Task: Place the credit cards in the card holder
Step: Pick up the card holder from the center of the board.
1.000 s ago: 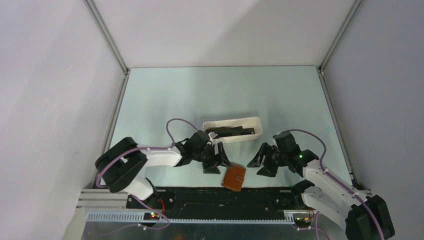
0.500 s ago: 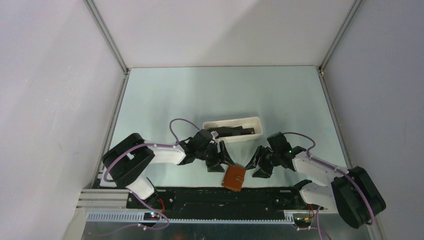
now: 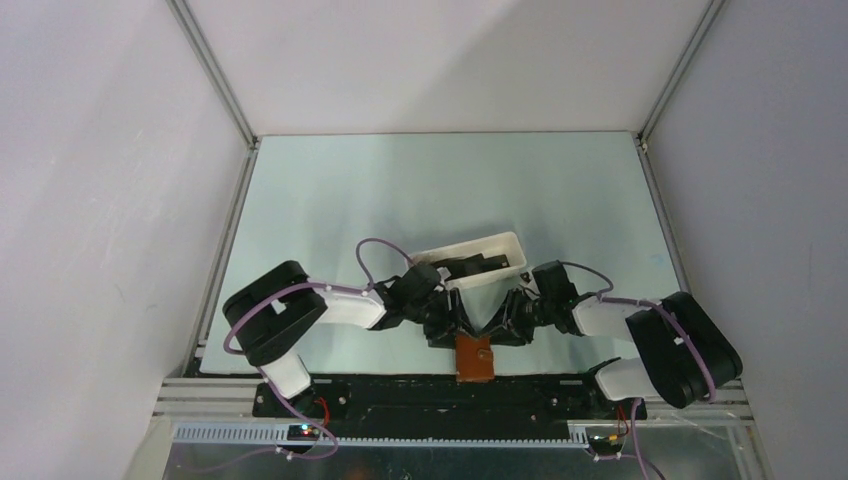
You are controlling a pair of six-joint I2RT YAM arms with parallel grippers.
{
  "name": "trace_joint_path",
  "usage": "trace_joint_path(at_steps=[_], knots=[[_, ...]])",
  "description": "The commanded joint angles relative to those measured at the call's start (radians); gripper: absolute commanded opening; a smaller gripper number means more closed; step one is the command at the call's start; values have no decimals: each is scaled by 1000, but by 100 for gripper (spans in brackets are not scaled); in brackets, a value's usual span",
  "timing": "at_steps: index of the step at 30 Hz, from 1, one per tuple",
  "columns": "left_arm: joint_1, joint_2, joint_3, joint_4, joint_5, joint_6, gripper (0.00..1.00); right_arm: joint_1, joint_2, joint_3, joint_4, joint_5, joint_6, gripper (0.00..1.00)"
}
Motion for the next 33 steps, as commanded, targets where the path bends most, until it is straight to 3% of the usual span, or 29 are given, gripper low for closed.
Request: trace_joint_path(at_steps=[1, 6, 8, 9, 11, 12, 15, 21, 25, 33], knots=[[-23, -10, 3, 28, -3, -15, 59, -26, 20, -12, 181, -25, -41, 34], [-22, -84, -13, 37, -19, 12, 49, -46, -59, -12, 182, -65, -55, 17], [-22, -105, -18, 38, -22, 16, 35, -61, -105, -11, 165, -73, -53, 12], [-22, -120, -22, 38, -27, 16, 21, -67, -122, -9, 151, -76, -53, 12], [-21, -146, -30, 38, -38, 16, 4, -88, -195, 3, 102, -77, -63, 14], [-20, -157, -36, 38, -48, 18, 2, -102, -217, 17, 82, -78, -78, 16], [-14, -241, -50, 35, -82, 22, 0, -125, -329, 72, -70, -77, -142, 24], [14, -480, -78, -96, -234, -27, 0, -88, -516, 292, -452, 92, -421, 70], [30, -600, -56, -297, -281, -59, 0, 37, -546, 393, -589, 276, -529, 75], [37, -709, -78, -329, -264, -155, 0, 449, -456, 560, -708, 785, -589, 74]])
